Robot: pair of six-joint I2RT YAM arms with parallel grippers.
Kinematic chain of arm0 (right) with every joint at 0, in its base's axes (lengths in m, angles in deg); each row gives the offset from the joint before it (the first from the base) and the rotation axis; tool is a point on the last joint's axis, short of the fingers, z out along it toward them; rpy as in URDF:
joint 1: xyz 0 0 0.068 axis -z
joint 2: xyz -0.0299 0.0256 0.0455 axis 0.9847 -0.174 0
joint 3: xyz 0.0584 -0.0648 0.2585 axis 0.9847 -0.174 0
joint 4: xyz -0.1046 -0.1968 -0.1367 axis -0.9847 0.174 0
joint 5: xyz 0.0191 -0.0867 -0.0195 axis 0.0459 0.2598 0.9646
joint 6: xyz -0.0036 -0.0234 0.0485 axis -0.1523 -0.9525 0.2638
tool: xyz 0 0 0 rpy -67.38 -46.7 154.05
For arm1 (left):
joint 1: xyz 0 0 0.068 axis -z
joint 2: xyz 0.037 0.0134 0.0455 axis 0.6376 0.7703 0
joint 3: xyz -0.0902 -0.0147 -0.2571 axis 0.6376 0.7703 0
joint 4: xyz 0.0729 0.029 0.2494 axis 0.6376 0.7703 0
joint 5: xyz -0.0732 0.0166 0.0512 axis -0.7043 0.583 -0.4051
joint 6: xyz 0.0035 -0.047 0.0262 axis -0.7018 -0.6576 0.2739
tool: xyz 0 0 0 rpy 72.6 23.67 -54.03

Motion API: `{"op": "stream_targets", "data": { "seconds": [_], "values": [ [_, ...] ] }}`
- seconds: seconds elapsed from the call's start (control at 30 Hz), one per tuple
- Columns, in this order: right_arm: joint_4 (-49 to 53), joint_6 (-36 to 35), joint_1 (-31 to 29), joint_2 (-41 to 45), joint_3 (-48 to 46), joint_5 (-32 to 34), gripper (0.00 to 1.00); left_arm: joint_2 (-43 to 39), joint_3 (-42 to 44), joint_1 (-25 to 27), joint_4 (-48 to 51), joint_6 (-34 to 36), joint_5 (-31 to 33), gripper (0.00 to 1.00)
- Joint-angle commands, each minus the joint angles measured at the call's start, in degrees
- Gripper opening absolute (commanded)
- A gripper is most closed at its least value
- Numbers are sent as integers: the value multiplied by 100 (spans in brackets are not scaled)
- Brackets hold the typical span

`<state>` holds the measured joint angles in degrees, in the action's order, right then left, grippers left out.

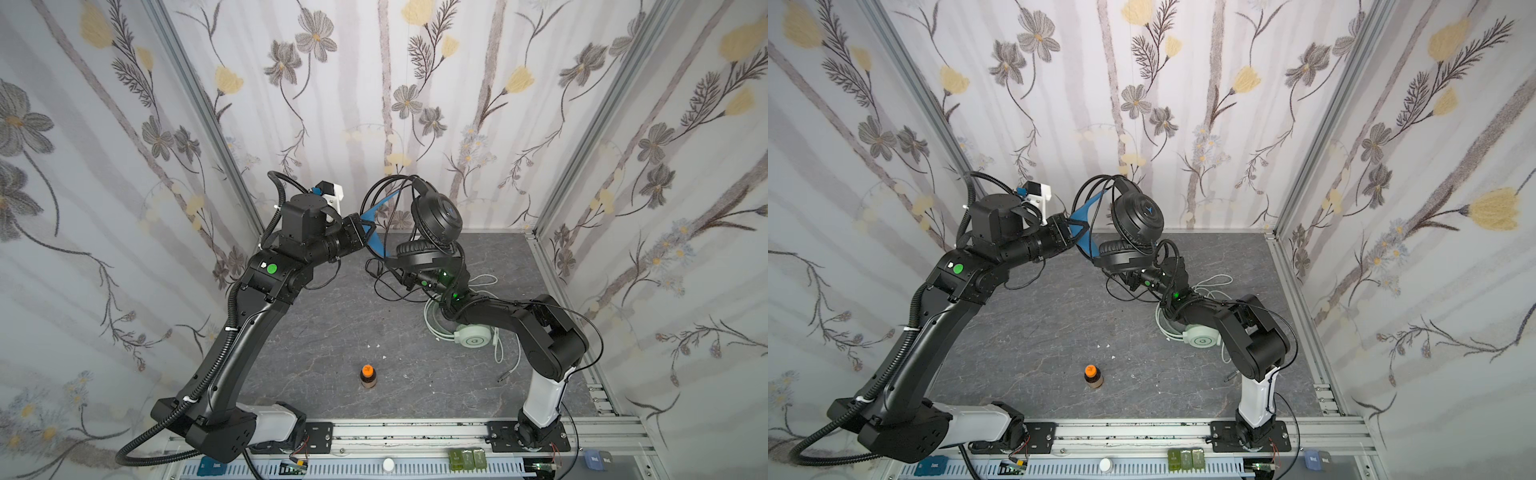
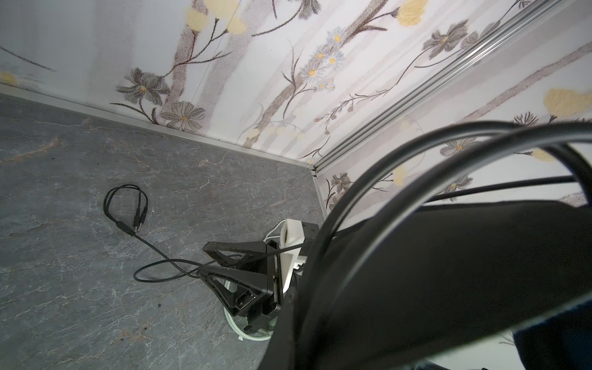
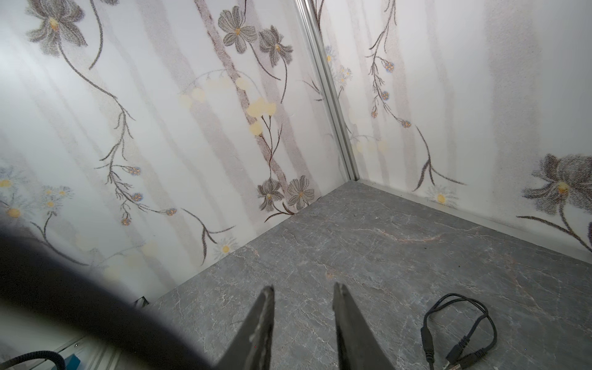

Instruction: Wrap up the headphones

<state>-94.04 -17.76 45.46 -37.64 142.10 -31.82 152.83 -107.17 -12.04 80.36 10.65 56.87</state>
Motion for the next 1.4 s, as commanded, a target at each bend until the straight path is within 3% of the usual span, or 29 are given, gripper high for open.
{"op": "stream_targets", "data": {
  "seconds": [0.0,0.27,0.53,0.67,0.93,1.17,1.37],
  "values": [
    [-195,17,0,-83,126,44,37,-113,113,-19,-674,-337,-98,0],
    [-214,198,4,-371,488,-2,36,-347,511,-50,-972,-604,-9,0],
    [128,69,0,-429,530,161,8,-289,499,-110,-1331,-888,176,0],
    [653,-258,-104,-124,363,497,0,-121,463,-146,-1639,-1178,528,0],
    [2146,-1068,-411,948,-151,1535,0,416,393,-173,-2368,-1827,1259,0],
    [3569,-1675,-861,1441,-35,2286,0,924,235,-138,-2496,-2217,1982,0],
    [4544,-1941,-1172,1504,287,2762,0,1368,-31,-81,-2176,-1995,2593,0]
  ]
}}
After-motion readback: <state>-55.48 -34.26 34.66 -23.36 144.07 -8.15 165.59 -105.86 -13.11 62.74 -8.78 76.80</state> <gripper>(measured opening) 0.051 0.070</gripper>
